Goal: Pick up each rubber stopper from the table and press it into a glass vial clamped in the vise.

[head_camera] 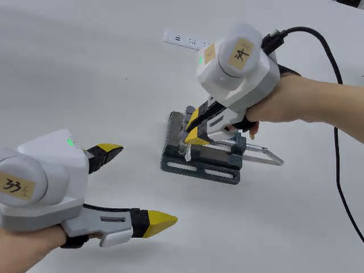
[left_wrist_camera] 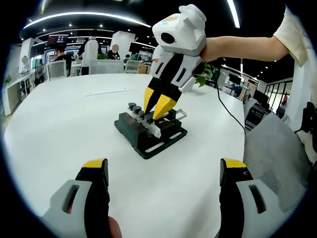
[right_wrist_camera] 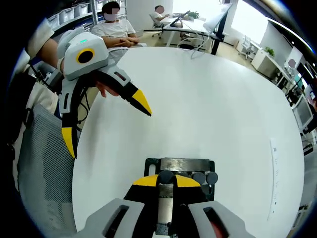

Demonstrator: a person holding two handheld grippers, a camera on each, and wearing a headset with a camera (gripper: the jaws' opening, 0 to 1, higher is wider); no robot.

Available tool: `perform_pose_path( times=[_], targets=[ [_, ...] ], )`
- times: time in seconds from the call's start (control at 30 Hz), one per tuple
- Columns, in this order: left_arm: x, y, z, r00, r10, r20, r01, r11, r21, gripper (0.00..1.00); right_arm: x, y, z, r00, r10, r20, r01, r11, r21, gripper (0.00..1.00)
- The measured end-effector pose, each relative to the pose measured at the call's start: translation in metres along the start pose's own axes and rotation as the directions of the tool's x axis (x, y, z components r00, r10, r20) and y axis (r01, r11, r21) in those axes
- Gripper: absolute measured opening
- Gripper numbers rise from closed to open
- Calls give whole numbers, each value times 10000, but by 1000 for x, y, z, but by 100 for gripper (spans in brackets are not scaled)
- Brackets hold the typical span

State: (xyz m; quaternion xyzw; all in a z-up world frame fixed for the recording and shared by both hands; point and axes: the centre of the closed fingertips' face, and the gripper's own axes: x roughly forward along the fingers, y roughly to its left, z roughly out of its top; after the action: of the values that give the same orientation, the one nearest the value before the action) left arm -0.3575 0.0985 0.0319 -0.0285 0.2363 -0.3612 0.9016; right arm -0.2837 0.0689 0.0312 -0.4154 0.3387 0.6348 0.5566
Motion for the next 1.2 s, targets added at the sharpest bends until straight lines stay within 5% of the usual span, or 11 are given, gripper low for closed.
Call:
perform_pose_path(
  times=[0.23, 0.5, 0.83, 1.17, 1.2],
  targets=[
    [0, 0, -1, 10000, -6, -41, 6, 10000, -17, 92, 0, 1, -1, 9991, -6, 428, 9, 10000, -73, 5],
    [0, -1, -2, 10000, -22, -49, 21, 10000, -23, 92, 0, 0, -1, 9905, -1010, 937, 988, 9947, 283, 3],
    [2, -4, -1, 9999, -107, -69, 107, 9999, 13, 92, -1, -3, -3, 9518, -2501, 1776, 2162, 9577, 1902, 3],
    [3, -6, -2, 9998, -163, -96, 164, 9999, 23, 92, -3, -2, -3, 9026, -3737, 2138, 2881, 8932, 3452, 3],
    [3, -6, -2, 9998, -168, -111, 168, 9999, 20, 92, -3, -2, -3, 8942, -3904, 2189, 2869, 8754, 3892, 3]
  ],
)
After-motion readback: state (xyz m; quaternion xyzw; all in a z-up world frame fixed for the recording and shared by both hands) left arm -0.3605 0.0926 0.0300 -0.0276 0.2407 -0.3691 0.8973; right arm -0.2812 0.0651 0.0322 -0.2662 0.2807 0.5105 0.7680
